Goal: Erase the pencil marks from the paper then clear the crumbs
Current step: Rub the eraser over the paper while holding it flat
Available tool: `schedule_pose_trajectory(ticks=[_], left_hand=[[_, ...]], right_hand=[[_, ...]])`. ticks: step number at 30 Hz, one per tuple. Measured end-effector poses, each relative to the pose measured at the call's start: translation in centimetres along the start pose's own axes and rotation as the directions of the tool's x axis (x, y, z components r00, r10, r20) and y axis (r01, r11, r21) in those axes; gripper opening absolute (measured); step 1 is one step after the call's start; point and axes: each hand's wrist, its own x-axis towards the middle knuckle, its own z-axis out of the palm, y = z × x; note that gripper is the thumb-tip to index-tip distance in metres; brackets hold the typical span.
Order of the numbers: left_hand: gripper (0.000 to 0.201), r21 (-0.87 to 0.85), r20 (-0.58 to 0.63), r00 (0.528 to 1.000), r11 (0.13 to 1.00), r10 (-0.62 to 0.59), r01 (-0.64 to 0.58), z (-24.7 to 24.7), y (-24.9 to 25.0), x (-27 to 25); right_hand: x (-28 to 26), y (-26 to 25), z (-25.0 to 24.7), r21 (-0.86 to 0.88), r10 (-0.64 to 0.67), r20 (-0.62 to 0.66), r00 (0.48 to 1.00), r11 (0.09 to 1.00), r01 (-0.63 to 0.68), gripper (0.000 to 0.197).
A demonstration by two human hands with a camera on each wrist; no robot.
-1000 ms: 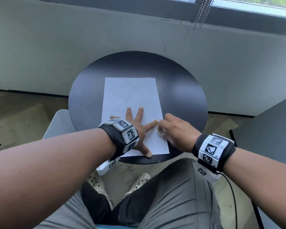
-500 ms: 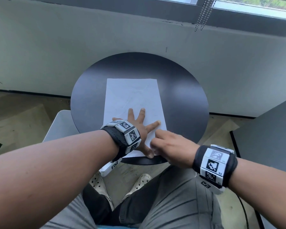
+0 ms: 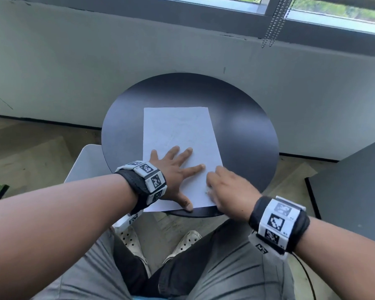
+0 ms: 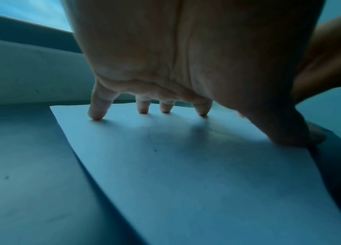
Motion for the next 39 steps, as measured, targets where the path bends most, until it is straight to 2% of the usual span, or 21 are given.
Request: schedule_pose_trajectory(ticks=[2,3,7,8,9,13,14,16,18,19,21,23,25,27,28,30,32,33,35,37,39], left_hand=[[0.12,-0.008,0.007,1.0,1.0,-0.002,0.002,-0.1,0.1,0.0],[0.12,-0.012,0.008,1.0,1.0,-0.004,0.004,-0.1,0.1,0.0],[0.12,-0.034,0.024,1.0,0.999,-0.006,0.007,-0.1,0.0,-0.1],[0.12,-0.036,0.027,1.0,0.999,-0.008,0.009,-0.2,0.0,-0.1],[0.121,-0.036,0.03,0.999,0.999,-0.01,0.011,-0.2,0.0,-0.1],[0.12,-0.033,0.046,0.999,0.999,-0.011,0.013,-0.5,0.6,0.1],[0.119,-0.027,0.048,0.999,1.0,-0.01,0.012,-0.7,0.8,0.2],[0.119,-0.007,0.05,0.999,1.0,-0.011,0.012,-0.8,0.9,0.3],[0.119,0.003,0.052,0.999,1.0,-0.017,0.017,-0.9,0.8,0.2],[0.119,0.007,0.053,0.998,1.0,-0.02,0.02,-0.9,0.8,0.2],[0.119,0.017,0.055,0.998,1.0,-0.021,0.02,-0.9,0.8,0.2],[0.119,0.025,0.05,0.999,1.0,-0.019,0.018,-0.9,0.9,0.2],[0.121,0.025,0.051,0.999,1.0,-0.017,0.016,-0.9,0.9,0.2],[0.124,0.016,0.051,0.999,1.0,-0.019,0.018,-0.9,0.8,0.2],[0.125,0.013,0.048,0.999,1.0,-0.021,0.02,-0.9,0.8,0.2],[0.127,0.007,0.048,0.999,1.0,-0.026,0.025,-0.9,0.7,0.2],[0.128,-0.004,0.051,0.998,1.0,-0.025,0.026,-0.7,0.7,0.1],[0.128,-0.01,0.051,0.998,1.0,-0.023,0.024,-0.7,0.7,0.1],[0.129,-0.021,0.048,0.999,1.0,-0.022,0.023,-0.6,0.6,0.1],[0.13,-0.026,0.044,0.999,0.999,-0.022,0.024,-0.5,0.5,0.0],[0.131,-0.033,0.043,0.999,0.999,-0.021,0.022,-0.5,0.5,0.0]], right_hand=[[-0.8,-1.6,0.7,-0.017,-0.175,0.035,0.984,0.984,0.176,0.009],[-0.6,-1.5,0.6,-0.027,-0.204,0.034,0.978,0.978,0.205,0.008],[1.4,1.7,-0.5,-0.026,0.014,-0.097,0.995,1.0,-0.017,0.014],[1.4,2.0,-0.4,-0.039,0.027,-0.129,0.991,0.999,-0.032,0.012],[1.0,1.7,-0.1,-0.049,-0.005,-0.147,0.989,0.999,-0.002,0.011],[-1.4,-0.8,1.5,-0.056,-0.231,-0.03,0.973,0.972,0.229,0.025],[-1.0,-0.3,1.3,-0.073,-0.229,-0.045,0.972,0.971,0.226,0.02],[0.6,1.3,0.2,-0.073,-0.098,-0.131,0.986,0.993,0.089,0.013],[1.4,2.0,-0.1,-0.077,-0.002,-0.199,0.98,0.997,-0.013,0.02],[1.2,1.4,0.1,-0.082,-0.016,-0.184,0.983,0.997,0.001,0.027],[0.0,-0.9,0.8,-0.052,-0.137,-0.05,0.989,0.99,0.135,0.042],[-1.1,-1.8,1.0,-0.063,-0.241,0.024,0.97,0.968,0.242,0.046],[0.2,-0.5,-0.2,-0.046,-0.127,0.031,0.991,0.991,0.128,0.031],[1.9,1.4,-1.2,-0.041,0.045,-0.049,0.998,0.998,-0.047,0.013],[2.2,1.6,-1.1,-0.026,0.075,-0.068,0.995,0.997,-0.077,0.013],[1.8,-0.4,-0.5,-0.003,-0.013,-0.037,0.999,1.0,0.013,0.017],[0.5,-2.6,0.2,0.021,-0.149,0.067,0.987,0.989,0.148,0.017],[0.5,-2.6,0.0,0.027,-0.146,0.103,0.984,0.989,0.143,0.019],[2.2,-0.8,-0.7,0.011,-0.021,0.028,0.999,1.0,0.02,0.024],[3.4,1.3,-1.6,0.014,0.147,-0.069,0.987,0.989,-0.146,0.022],[3.2,0.8,-1.0,0.03,0.113,-0.112,0.987,0.993,-0.111,0.018]])
